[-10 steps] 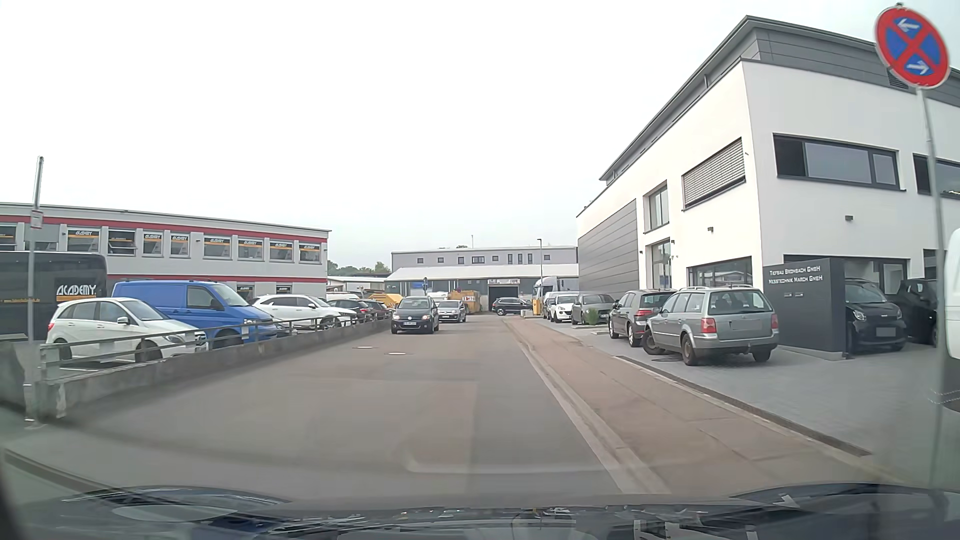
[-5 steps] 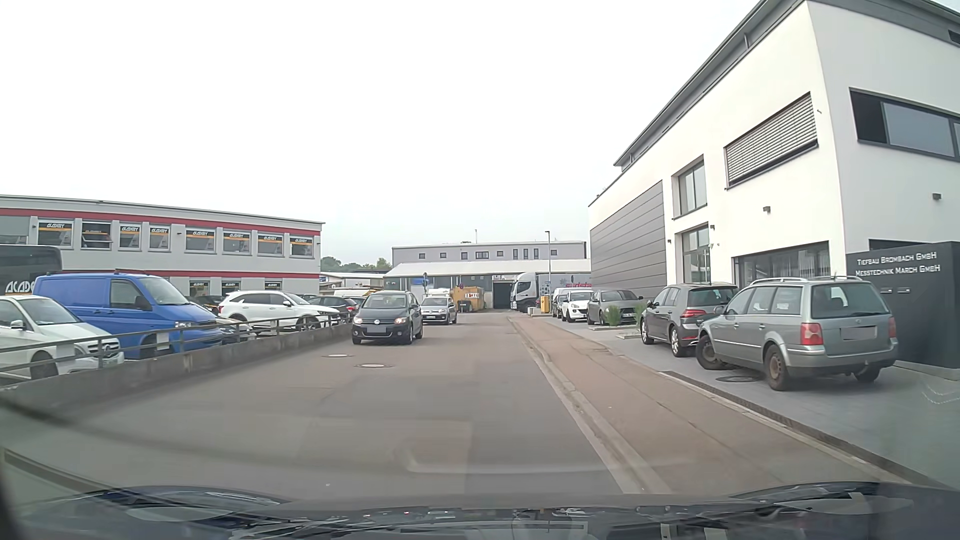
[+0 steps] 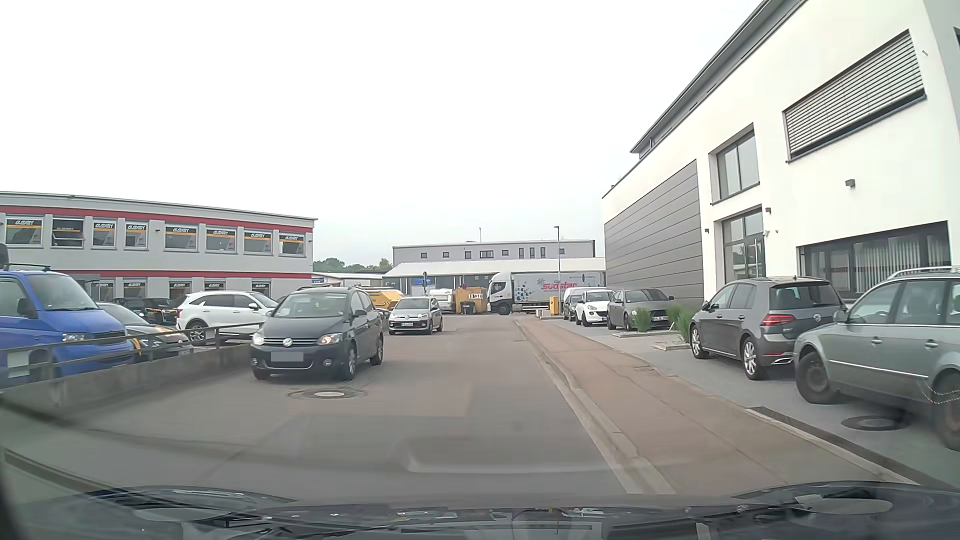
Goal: Follow the waypoints while adhering to traffic rules and regulations
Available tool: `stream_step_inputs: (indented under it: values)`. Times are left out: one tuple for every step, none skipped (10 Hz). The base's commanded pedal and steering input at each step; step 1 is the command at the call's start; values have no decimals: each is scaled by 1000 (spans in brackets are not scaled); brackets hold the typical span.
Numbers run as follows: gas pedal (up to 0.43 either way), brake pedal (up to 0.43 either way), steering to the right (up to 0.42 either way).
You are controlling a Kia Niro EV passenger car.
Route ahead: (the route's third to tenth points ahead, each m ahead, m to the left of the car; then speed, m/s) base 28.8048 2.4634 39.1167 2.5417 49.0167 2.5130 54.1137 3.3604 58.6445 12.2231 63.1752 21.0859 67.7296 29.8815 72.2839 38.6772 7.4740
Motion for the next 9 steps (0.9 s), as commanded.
stream_step_inputs:
  values:
    - [59,0,-6]
    - [59,0,-6]
    - [59,0,-5]
    - [59,0,-4]
    - [59,0,-3]
    - [47,0,-3]
    - [47,0,-3]
    - [47,0,-4]
    - [20,0,-4]
